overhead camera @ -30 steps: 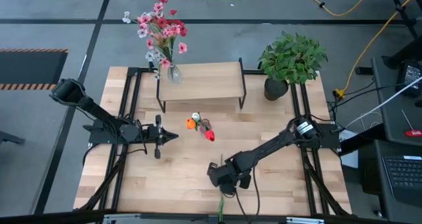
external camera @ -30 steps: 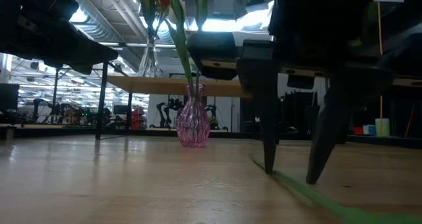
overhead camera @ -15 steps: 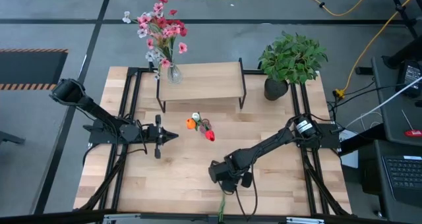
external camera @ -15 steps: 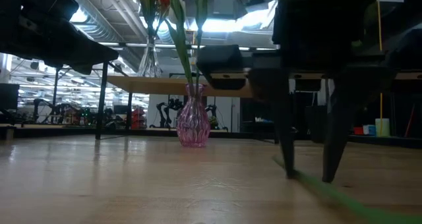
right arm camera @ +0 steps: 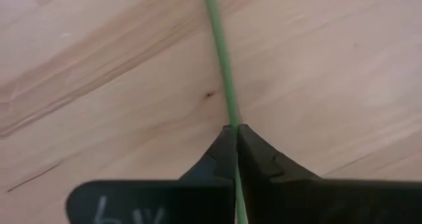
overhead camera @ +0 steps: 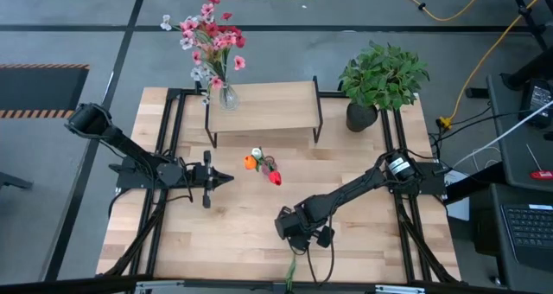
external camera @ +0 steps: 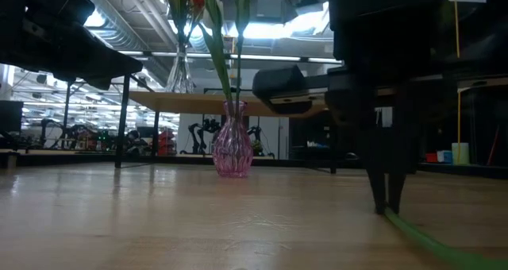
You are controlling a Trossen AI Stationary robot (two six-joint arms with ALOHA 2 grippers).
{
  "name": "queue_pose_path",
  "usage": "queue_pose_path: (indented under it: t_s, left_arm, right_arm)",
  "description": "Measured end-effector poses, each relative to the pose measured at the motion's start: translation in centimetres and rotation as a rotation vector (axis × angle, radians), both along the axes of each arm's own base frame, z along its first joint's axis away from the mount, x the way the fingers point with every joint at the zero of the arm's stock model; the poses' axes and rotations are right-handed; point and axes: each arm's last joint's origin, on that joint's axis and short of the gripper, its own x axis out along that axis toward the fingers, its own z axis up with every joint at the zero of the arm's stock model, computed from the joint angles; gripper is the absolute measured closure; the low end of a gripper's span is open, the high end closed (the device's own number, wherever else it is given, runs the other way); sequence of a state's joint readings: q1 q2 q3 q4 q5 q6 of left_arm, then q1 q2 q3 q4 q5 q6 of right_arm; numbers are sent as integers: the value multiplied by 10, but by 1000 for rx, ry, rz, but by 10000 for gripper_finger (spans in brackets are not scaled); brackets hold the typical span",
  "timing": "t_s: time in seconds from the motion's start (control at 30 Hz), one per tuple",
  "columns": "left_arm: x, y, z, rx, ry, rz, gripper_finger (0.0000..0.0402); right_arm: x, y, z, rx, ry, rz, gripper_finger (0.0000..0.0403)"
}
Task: Pick and place flowers into a vace then onto a shelf
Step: Put the black flower into the pink vase
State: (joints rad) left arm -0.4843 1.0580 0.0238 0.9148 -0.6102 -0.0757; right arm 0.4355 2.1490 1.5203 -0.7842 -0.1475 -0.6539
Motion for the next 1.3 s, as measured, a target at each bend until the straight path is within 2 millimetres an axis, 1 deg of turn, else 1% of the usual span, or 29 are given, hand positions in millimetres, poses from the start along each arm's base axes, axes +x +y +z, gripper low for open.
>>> queue_pose_path:
  t_s: [0.3, 0.43, 0.6, 0.83, 0.93, 1.03, 1.1, 1.17, 1.3]
  left_arm:
    - [0, 0, 0, 0, 0, 0, 399]
    - [0, 0, 0, 0, 0, 0, 399]
    - [0, 0, 0, 0, 0, 0, 398]
    - [0, 0, 0, 1, 1, 1, 399]
    - [0, 0, 0, 1, 1, 1, 398]
    - [0, 0, 0, 1, 1, 1, 400]
    - [0, 0, 0, 0, 1, 1, 399]
    - [0, 0, 0, -5, 0, 1, 398]
    - [0, 0, 0, -7, 1, 2, 400]
  right_arm:
    - [-7, -5, -1, -20, 88, -25, 401]
    - [-7, -14, -1, -40, 119, -46, 402]
    - [-9, -33, -2, -93, 205, -88, 402]
    - [-7, -49, -2, -115, 242, -129, 403]
    - [-6, -63, 2, -123, 261, -193, 403]
    - [-3, -82, 8, -186, 235, -287, 402]
    - [0, -92, 16, -233, 177, -340, 402]
    - [3, -100, 20, -244, 145, -386, 402]
    - [8, -109, 10, -209, 97, -425, 402]
